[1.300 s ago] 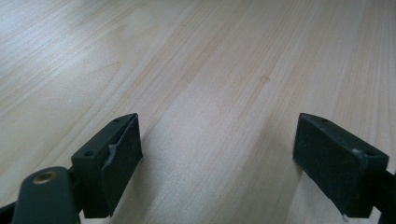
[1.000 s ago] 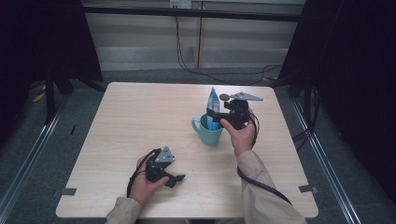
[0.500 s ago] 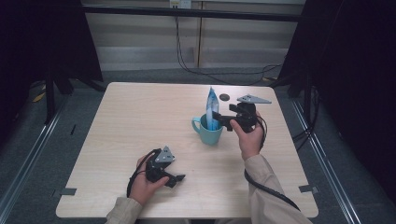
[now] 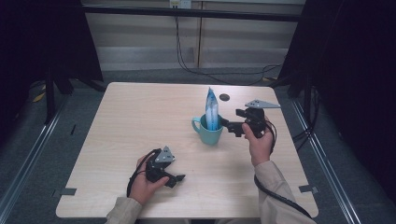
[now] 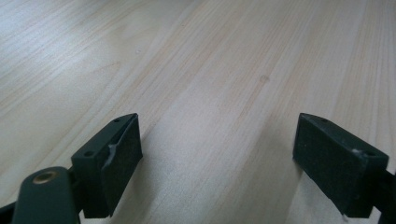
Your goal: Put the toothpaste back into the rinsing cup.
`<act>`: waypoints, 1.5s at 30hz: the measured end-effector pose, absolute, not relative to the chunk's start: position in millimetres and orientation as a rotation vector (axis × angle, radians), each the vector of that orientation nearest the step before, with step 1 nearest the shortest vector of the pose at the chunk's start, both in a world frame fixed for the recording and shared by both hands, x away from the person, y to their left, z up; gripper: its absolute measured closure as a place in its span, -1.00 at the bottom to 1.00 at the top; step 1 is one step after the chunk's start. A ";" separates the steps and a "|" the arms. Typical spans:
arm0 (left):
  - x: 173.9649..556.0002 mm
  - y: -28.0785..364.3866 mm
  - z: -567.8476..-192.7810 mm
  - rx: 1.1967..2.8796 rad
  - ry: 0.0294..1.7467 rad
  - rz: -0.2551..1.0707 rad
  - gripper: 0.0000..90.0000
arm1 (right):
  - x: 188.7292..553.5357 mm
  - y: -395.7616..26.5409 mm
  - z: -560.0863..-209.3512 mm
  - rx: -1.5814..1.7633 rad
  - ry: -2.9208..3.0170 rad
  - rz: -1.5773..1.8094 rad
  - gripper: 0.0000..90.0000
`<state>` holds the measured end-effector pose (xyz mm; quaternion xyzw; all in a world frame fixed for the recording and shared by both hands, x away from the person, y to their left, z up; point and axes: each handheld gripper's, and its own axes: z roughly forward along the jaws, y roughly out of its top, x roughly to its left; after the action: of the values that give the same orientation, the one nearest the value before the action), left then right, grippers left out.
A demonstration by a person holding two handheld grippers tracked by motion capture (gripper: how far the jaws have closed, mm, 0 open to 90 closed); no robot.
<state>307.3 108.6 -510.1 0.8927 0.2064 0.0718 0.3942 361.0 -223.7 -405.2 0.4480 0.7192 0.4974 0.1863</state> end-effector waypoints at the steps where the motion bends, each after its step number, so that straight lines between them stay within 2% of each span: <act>1: 307.3 108.6 -510.1 2.264 0.524 0.182 -0.66 | 361.0 -223.7 -405.2 1.262 2.025 1.401 -0.69; 18: 307.5 108.9 -509.9 2.270 0.518 0.183 -0.66 | 341.0 -233.7 -414.0 1.196 2.118 1.350 -0.69; 45: 307.3 108.6 -510.1 2.264 0.523 0.182 -0.66 | 315.4 -252.6 -453.0 1.208 2.207 1.278 -0.69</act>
<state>307.3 108.6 -510.1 0.8926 0.2062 0.0718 0.3943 315.4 -252.6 -453.0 0.4227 0.7721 0.4470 0.1592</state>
